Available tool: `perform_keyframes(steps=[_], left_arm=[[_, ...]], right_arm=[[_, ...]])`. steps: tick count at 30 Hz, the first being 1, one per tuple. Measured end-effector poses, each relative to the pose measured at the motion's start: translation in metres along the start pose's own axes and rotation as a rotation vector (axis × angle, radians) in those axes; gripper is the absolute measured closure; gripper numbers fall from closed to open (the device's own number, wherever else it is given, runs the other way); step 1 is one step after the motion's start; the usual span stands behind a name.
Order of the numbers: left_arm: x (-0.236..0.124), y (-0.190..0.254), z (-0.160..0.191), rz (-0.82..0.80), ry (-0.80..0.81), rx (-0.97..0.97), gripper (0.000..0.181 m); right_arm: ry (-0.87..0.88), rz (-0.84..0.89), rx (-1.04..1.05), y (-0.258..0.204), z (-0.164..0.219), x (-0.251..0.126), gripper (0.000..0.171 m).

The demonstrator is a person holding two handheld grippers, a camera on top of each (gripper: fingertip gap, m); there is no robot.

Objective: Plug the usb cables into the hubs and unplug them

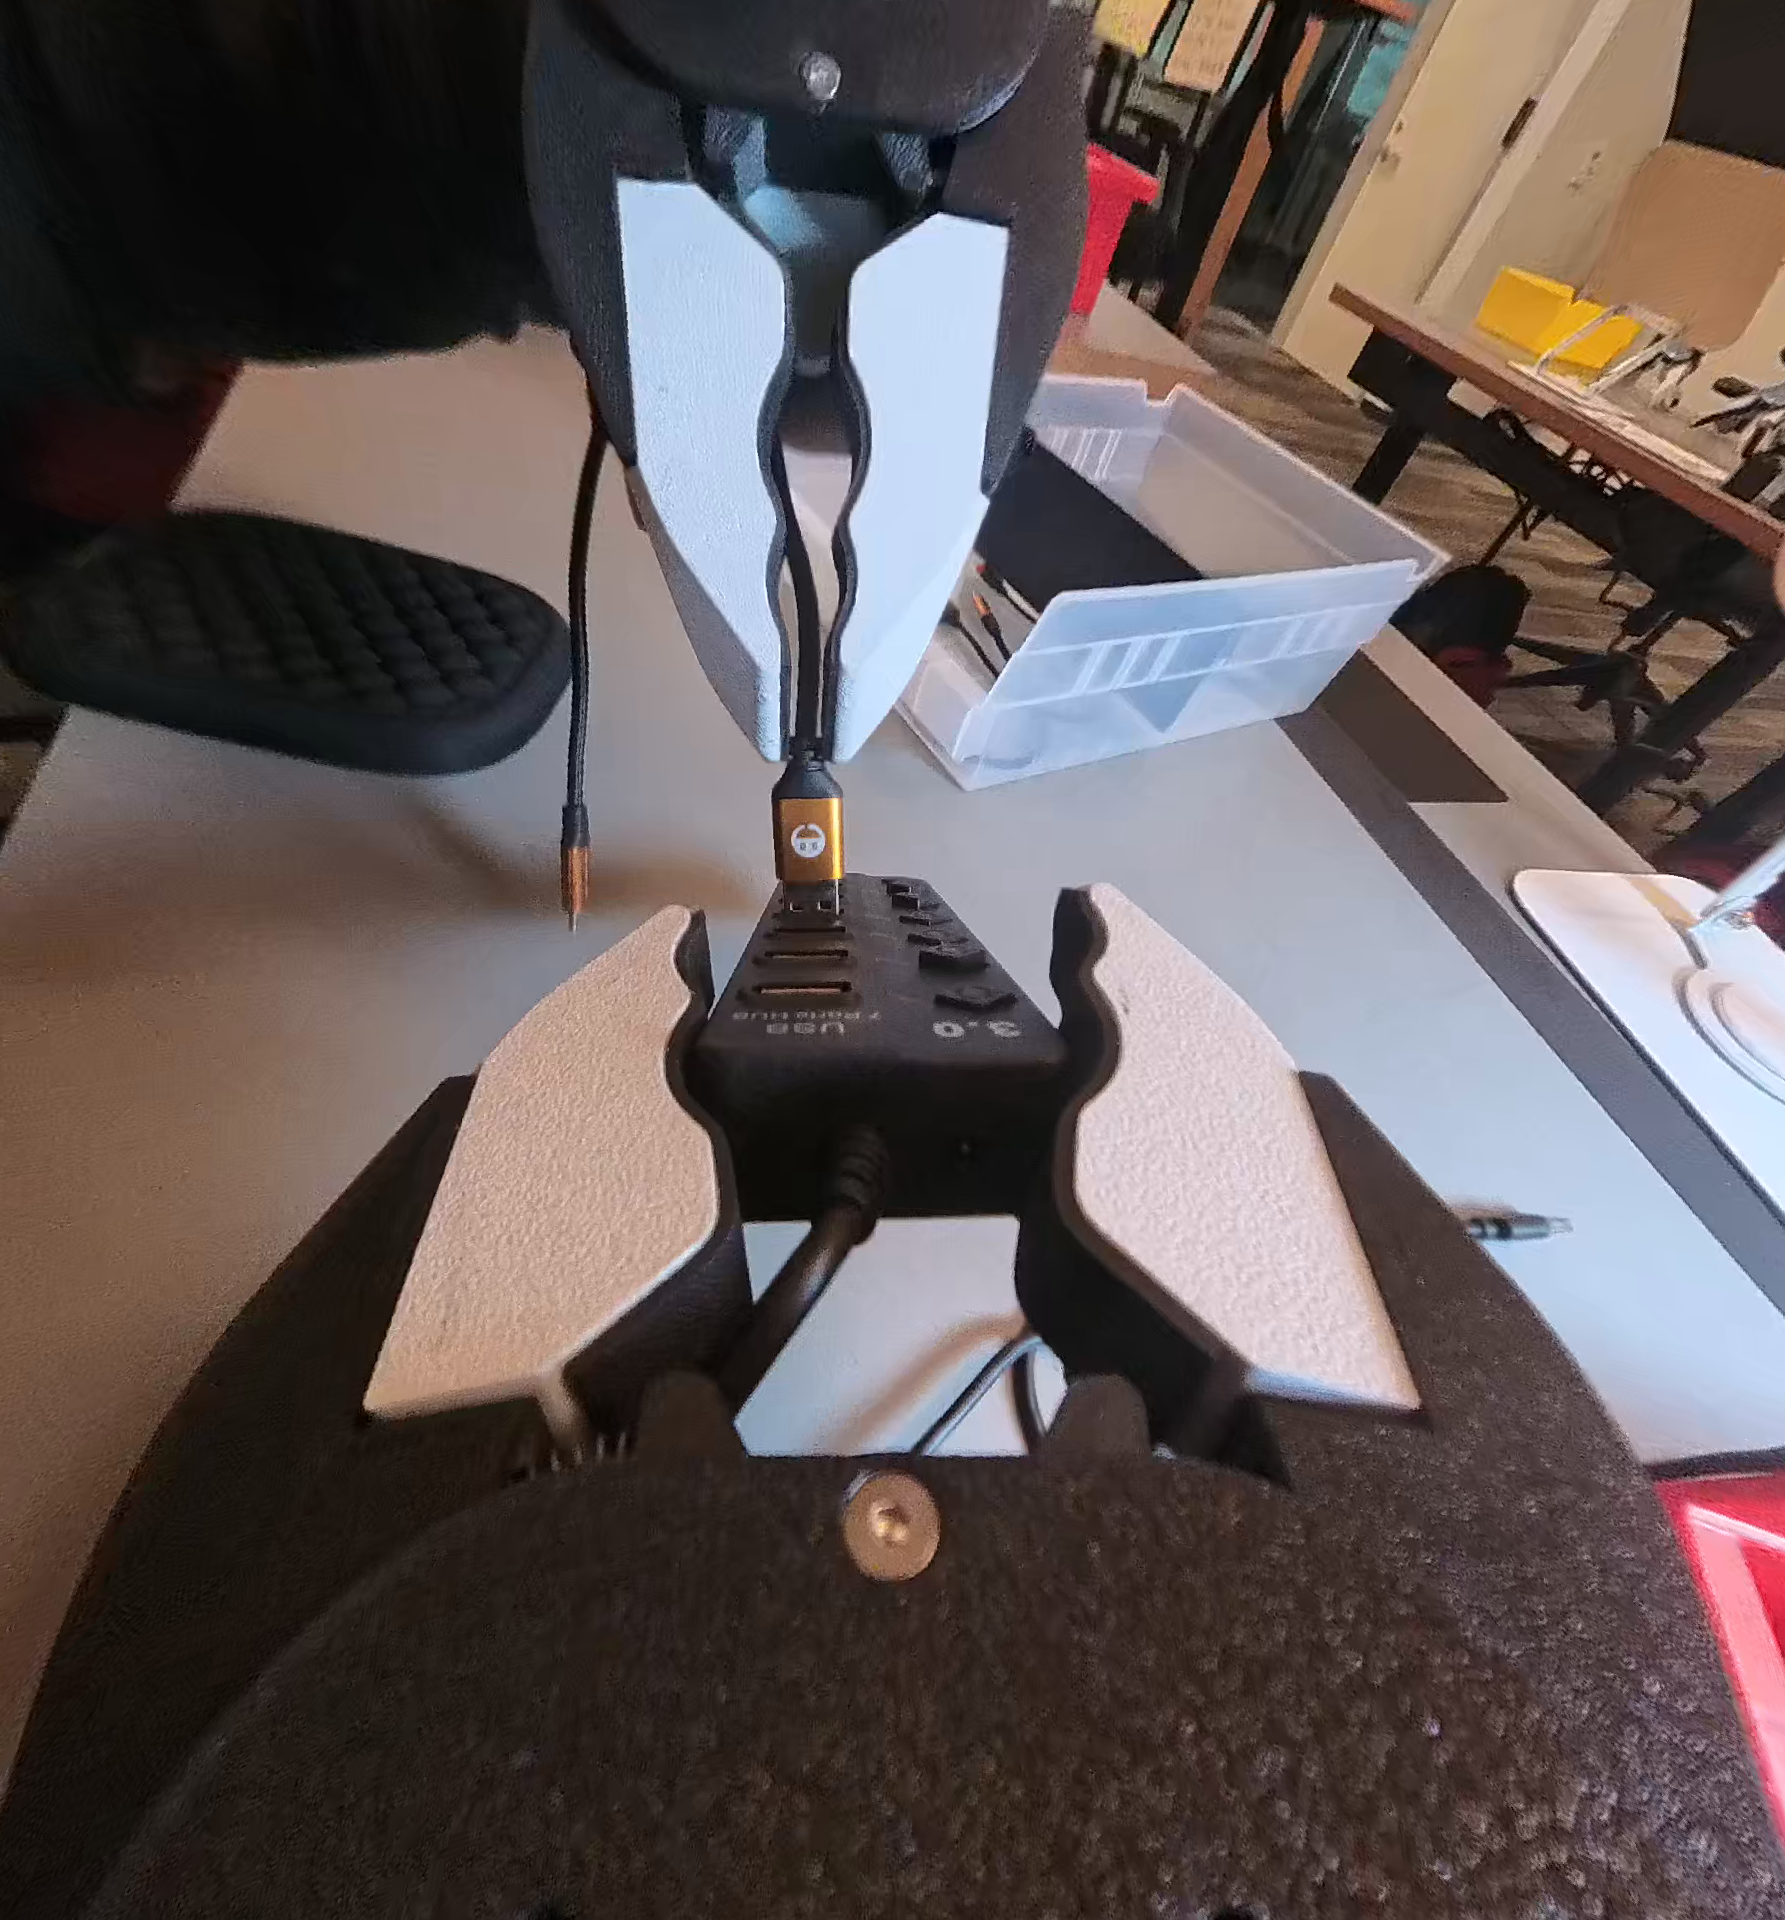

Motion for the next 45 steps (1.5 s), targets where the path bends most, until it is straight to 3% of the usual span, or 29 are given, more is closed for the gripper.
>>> perform_keyframes(steps=[6,9,16,21,22,24,28,30,31,33,35,36,39,42,45], left_arm=[[-0.001,0.006,0.000,-0.012,0.156,-0.084,0.176],[0.009,0.012,0.006,-0.051,0.100,-0.068,0.158],[0.011,0.011,0.021,-0.133,0.097,-0.094,0.136],[0.028,0.017,0.023,-0.144,0.005,-0.040,0.103],[0.034,0.019,0.022,-0.137,-0.008,-0.027,0.104],[0.041,0.019,0.022,-0.159,-0.036,0.017,0.126],[0.041,0.012,0.022,-0.128,-0.095,-0.057,0.127],[0.040,0.003,0.023,-0.115,-0.104,-0.119,0.127],[0.037,-0.003,0.024,-0.115,-0.096,-0.171,0.127],[0.029,-0.015,0.027,-0.115,-0.069,-0.249,0.127],[0.021,-0.026,0.029,-0.122,-0.041,-0.308,0.127],[0.017,-0.030,0.030,-0.122,-0.029,-0.324,0.127],[0.010,-0.037,0.025,-0.117,0.018,-0.356,0.127],[0.007,-0.034,0.015,-0.101,0.051,-0.338,0.127],[0.007,-0.026,0.008,-0.084,0.065,-0.314,0.127]], right_arm=[[0.064,-0.016,0.043,0.001,-0.006,-0.004,0.108],[0.074,-0.030,0.037,-0.001,-0.011,-0.002,0.108],[0.074,-0.060,0.053,-0.002,-0.007,-0.002,0.108],[0.076,-0.110,-0.009,-0.010,-0.014,0.002,0.108],[0.082,-0.121,-0.016,-0.011,-0.016,0.003,0.108],[0.082,-0.134,-0.023,-0.011,-0.017,0.003,0.108],[-0.019,-0.088,0.013,-0.001,-0.008,0.001,0.107],[-0.122,0.068,-0.023,0.019,-0.010,-0.012,0.080],[-0.143,0.171,-0.063,0.028,-0.018,-0.027,0.074],[-0.099,0.375,-0.119,0.038,-0.045,-0.063,0.081],[-0.020,0.342,-0.107,0.023,-0.069,-0.086,0.095],[0.004,0.230,-0.066,0.010,-0.074,-0.085,0.103],[0.010,-0.067,0.125,-0.028,-0.058,-0.041,0.102],[0.030,-0.015,0.337,-0.035,-0.012,0.018,0.093],[0.124,0.066,0.400,-0.022,0.006,0.036,0.086]])
Point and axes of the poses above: each gripper's, where its closed fingertips meet, x out along the fingers, z out of its underside, y = z × x across the jaws, the point moved 7 cm from there along -x, back along the fingers, and after that the axes turned 7 degrees about -x, right-handed, at the moved point
